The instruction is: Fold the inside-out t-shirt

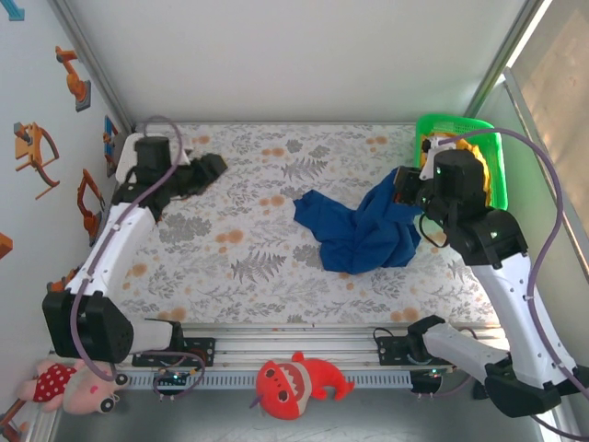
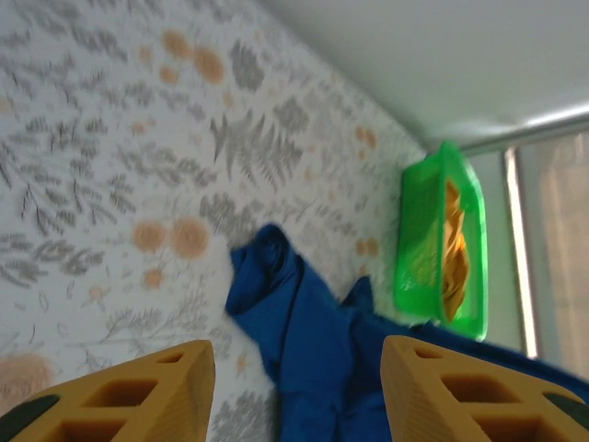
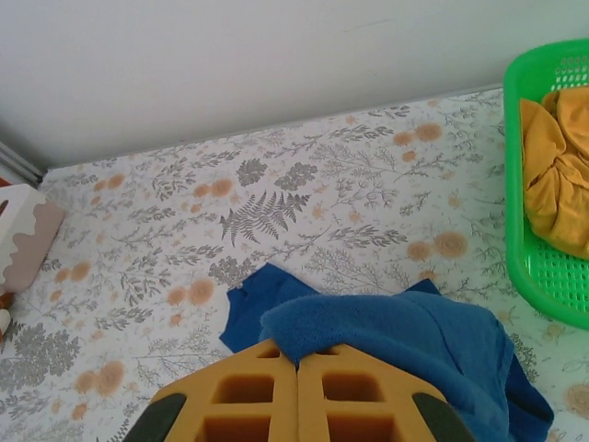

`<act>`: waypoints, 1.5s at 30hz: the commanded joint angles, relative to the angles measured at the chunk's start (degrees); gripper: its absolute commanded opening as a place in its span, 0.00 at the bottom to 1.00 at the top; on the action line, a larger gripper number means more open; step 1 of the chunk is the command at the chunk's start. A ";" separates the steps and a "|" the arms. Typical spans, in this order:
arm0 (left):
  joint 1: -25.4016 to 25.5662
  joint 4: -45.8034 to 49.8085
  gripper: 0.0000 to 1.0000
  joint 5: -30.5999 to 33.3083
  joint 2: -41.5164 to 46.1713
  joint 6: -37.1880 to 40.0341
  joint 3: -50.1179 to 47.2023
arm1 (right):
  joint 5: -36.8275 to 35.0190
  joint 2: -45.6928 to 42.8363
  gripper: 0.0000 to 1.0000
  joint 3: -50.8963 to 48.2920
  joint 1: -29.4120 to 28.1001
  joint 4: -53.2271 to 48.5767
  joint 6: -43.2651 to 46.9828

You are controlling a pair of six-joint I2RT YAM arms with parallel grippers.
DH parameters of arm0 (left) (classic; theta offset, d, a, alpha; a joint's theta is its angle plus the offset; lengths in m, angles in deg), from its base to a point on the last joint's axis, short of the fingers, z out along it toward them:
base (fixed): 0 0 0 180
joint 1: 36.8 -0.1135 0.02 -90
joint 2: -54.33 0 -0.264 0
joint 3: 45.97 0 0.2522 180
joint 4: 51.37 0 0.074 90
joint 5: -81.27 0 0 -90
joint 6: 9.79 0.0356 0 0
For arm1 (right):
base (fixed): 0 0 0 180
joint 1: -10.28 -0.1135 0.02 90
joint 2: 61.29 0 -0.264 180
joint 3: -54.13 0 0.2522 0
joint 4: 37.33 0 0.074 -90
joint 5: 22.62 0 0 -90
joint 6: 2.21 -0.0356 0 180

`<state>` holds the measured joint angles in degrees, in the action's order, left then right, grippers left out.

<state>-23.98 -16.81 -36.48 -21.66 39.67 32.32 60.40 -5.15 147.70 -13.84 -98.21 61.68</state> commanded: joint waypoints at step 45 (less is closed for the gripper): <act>33.96 -15.34 0.25 8.71 -42.40 -3.32 12.86 | -4.68 -10.73 0.00 -15.56 0.45 0.14 -5.38</act>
<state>9.68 -30.84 -26.78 -63.21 37.14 43.93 57.23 -15.13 131.96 -13.79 -98.42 57.13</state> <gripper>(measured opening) 0.260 0.044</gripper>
